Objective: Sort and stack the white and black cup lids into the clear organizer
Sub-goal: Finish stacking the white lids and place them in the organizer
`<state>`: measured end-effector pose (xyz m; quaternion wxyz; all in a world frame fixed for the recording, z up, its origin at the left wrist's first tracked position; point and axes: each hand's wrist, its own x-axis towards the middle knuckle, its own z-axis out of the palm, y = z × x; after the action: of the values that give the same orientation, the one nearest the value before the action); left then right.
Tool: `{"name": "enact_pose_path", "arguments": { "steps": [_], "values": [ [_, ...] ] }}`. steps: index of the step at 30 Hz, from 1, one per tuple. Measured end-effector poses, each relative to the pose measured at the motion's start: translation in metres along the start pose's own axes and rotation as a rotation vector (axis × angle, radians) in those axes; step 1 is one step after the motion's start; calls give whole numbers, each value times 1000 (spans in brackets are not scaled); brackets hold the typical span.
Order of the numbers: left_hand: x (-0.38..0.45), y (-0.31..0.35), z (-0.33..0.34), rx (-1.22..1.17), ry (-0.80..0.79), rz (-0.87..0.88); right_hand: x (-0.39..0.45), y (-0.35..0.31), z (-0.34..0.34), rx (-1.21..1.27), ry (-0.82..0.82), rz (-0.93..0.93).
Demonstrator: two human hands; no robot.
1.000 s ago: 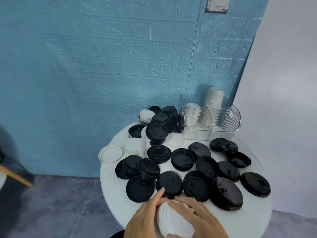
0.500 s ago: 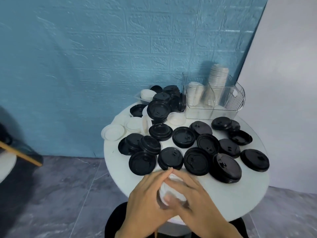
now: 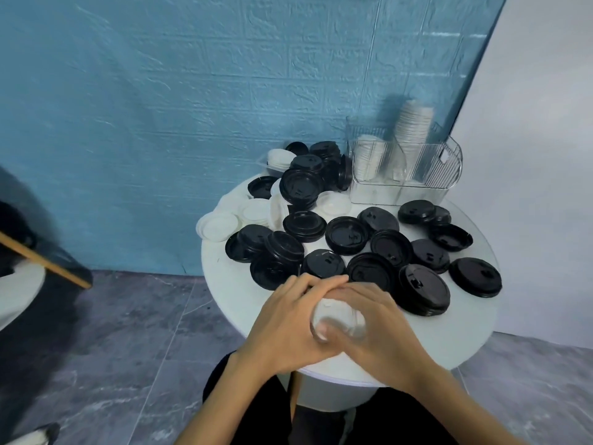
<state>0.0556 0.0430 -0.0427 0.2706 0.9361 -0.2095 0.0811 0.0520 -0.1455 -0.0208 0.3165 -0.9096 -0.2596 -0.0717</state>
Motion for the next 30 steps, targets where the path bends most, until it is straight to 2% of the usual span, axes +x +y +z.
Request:
{"name": "enact_pose_path", "arguments": {
  "steps": [5, 8, 10, 14, 20, 23, 30],
  "values": [
    [6, 4, 4, 3, 10, -25, 50, 5, -47, 122, 142, 55],
    [6, 1, 6, -32, 19, -43, 110, 28, -57, 36, 171, 152],
    [7, -2, 6, -64, 16, -57, 150, 46, -55, -39, 129, 194],
    [8, -4, 8, -102, 1, -68, 206, 71, -38, -181, -74, 258],
    [7, -7, 9, -79, -13, -65, 236, 82, -17, -338, -317, 302],
    [7, -6, 9, -79, -15, -64, 242, 83, -8, -381, -349, 314],
    [6, -6, 9, -82, -16, -69, 247, 88, -6, -424, -282, 309]
  ]
}}
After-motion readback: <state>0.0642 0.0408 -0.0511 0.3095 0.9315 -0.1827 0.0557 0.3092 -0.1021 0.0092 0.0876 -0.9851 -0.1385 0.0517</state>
